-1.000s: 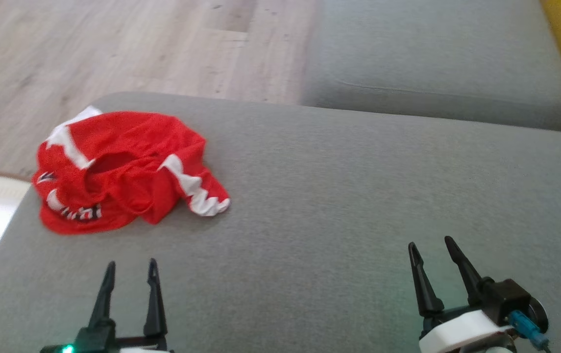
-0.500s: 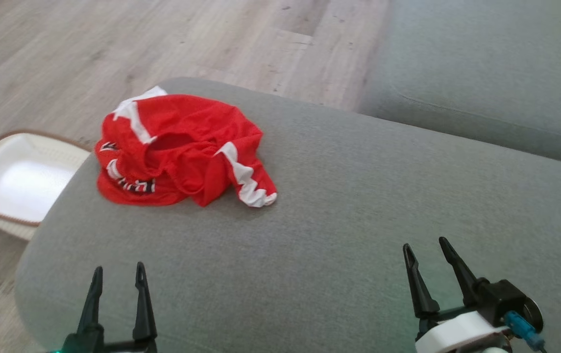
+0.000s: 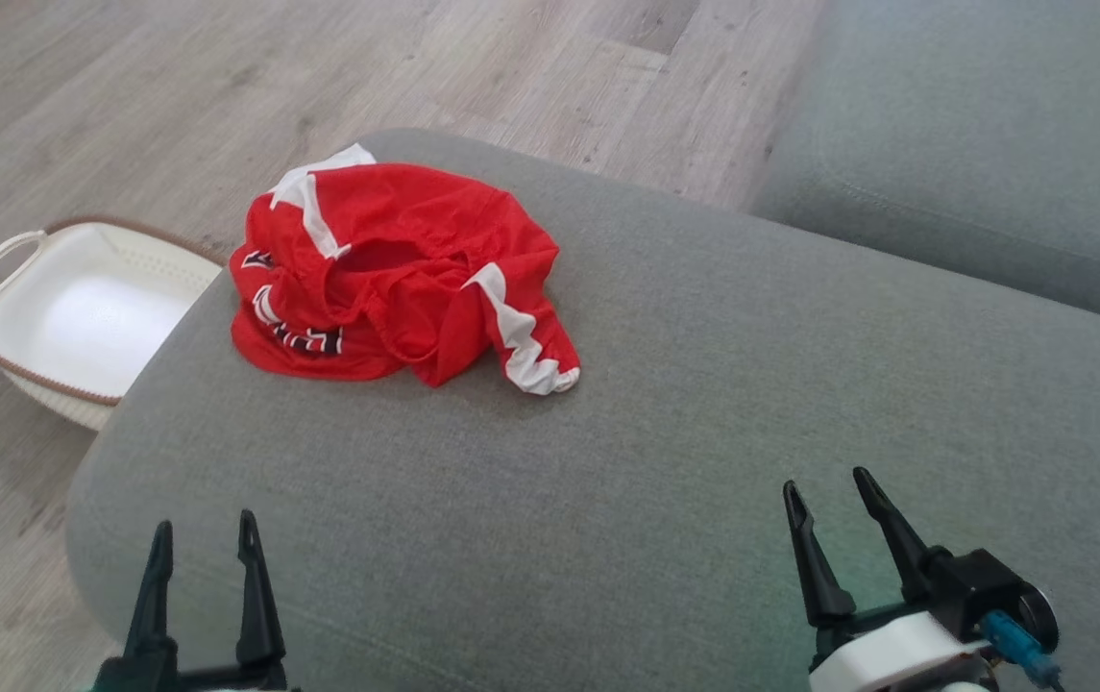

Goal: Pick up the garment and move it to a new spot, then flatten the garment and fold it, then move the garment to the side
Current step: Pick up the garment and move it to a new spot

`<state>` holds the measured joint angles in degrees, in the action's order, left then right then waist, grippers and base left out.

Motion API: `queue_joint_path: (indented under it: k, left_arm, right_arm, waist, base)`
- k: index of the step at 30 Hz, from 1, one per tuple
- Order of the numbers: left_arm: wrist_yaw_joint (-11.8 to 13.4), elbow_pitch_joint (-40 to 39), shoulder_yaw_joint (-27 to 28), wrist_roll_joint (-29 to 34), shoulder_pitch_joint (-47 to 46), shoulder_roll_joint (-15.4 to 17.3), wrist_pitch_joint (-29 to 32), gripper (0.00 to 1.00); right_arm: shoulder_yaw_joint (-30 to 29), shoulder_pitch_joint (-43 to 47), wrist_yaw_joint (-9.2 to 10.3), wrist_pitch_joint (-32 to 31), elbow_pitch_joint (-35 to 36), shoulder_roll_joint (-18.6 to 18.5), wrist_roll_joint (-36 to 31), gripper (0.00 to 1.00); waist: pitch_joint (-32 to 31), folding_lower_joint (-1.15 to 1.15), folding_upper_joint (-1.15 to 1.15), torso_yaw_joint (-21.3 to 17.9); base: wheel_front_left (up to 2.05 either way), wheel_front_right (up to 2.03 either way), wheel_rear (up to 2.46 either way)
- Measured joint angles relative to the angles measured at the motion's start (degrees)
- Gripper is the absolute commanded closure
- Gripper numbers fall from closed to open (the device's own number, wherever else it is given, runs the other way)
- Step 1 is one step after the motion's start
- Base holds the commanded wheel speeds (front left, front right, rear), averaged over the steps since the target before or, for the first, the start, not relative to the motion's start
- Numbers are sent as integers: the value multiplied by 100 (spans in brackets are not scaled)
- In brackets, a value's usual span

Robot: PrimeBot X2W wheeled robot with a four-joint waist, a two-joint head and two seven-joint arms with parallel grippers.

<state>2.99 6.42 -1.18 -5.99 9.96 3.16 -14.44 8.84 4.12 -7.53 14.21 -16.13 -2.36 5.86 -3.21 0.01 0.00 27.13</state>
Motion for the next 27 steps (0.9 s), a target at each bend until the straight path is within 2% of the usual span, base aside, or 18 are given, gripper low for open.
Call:
queue_joint_path:
  k: [7,13,17,20,24,27]
  left_arm:
    - [-203,-159,-7,163,-327,67,0,0]
    - [-504,-236,-44,292,-1831,375,-9,0]
    - [-635,279,116,144,-3167,619,103,0]
    - [-776,906,146,20,-3997,871,489,0]
    - [-950,2142,80,-371,-5001,912,1047,0]
    - [-1015,3132,-180,-519,-5621,967,1407,0]
  right_arm:
    - [-137,-1,0,0,5,-1,-222,0]
    - [-338,-126,0,0,53,-1,-695,0]
    - [-419,-425,0,0,97,-4,-1068,0]
    - [-503,-655,0,1,145,-9,-1291,0]
    - [-561,-795,0,14,241,-157,-1474,0]
    - [-569,-862,0,15,287,-336,-1525,0]
  waist:
    - [199,0,0,142]
    - [682,1,0,239]
    - [1103,1,0,250]
    - [1414,1,0,208]
    - [1801,1,0,145]
    - [2040,1,0,99]
  base:
    - [0,0,0]
    - [0,0,0]
    - [0,0,0]
    - [0,0,0]
    - [0,0,0]
    - [0,0,0]
